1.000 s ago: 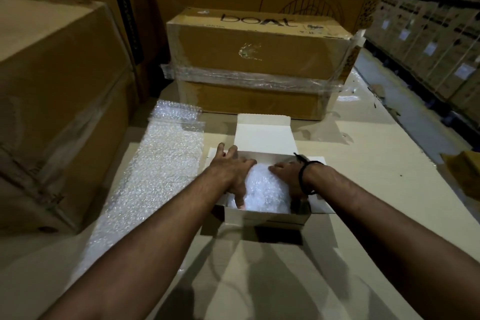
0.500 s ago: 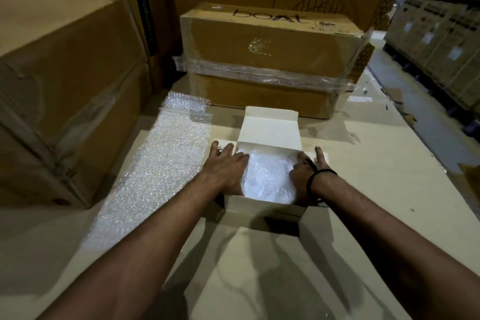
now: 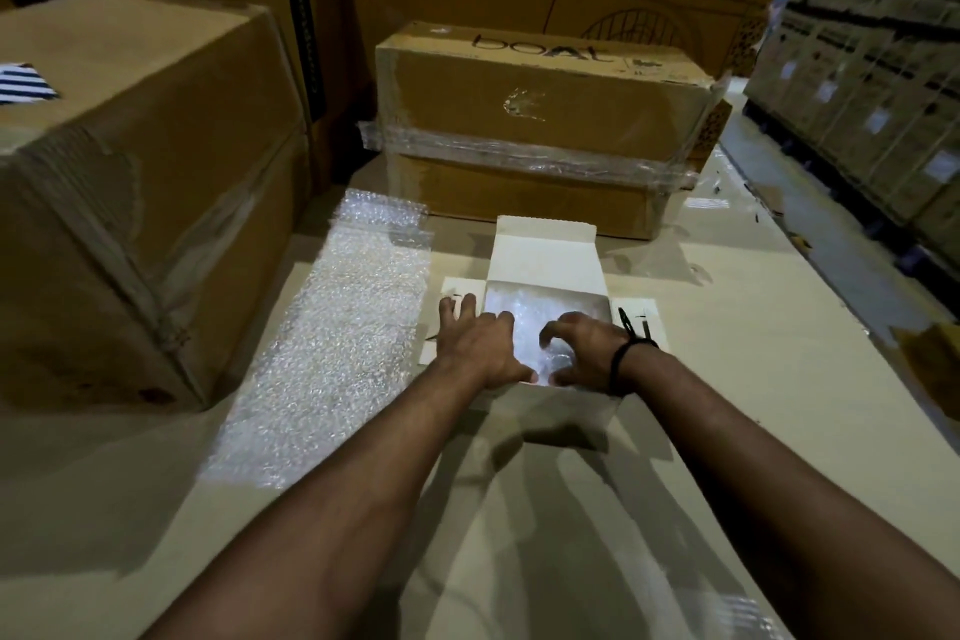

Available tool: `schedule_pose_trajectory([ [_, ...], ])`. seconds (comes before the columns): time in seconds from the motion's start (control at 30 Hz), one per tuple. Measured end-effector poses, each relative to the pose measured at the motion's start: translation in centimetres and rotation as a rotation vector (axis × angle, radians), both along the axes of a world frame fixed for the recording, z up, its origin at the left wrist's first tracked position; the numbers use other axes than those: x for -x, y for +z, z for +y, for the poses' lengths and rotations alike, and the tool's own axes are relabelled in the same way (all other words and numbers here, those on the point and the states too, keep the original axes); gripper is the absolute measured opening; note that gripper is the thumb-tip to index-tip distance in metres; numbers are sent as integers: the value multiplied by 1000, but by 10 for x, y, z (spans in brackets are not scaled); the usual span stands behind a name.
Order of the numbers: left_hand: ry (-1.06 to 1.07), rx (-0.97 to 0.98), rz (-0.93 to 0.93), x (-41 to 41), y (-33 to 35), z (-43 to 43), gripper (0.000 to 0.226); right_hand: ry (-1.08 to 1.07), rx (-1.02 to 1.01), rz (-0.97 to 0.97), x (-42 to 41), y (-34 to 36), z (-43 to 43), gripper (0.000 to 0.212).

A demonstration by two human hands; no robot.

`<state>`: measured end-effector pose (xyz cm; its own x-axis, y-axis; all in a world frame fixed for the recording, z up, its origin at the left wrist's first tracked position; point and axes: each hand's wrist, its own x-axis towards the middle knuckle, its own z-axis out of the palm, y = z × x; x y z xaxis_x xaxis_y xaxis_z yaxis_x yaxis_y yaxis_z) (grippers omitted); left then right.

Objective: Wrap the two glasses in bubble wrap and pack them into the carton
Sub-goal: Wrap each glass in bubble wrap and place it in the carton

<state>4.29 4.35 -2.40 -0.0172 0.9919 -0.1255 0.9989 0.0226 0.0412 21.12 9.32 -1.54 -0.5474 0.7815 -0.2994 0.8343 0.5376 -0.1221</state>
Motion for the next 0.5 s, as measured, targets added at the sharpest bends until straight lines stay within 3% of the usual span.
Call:
schedule_pose_trajectory([
  [0.13, -66, -108, -137, 17, 5, -12, 63, -41, 17, 12, -4, 5, -4, 56],
  [0.23, -32, -406, -375, 51, 6, -42, 40, -75, -95, 84, -7, 16, -18, 63],
  [0.33, 117, -618, -477, 104, -14, -88, 26, -63, -257, 393, 4, 20, -63, 43],
  [0.4, 253, -537, -394, 137, -32, -115, 29, -33, -303, 570, 21, 11, -100, 32],
  [0.5, 423, -280, -181, 167, -49, -144, 21, -108, -216, 524, 56, -11, -139, 25],
])
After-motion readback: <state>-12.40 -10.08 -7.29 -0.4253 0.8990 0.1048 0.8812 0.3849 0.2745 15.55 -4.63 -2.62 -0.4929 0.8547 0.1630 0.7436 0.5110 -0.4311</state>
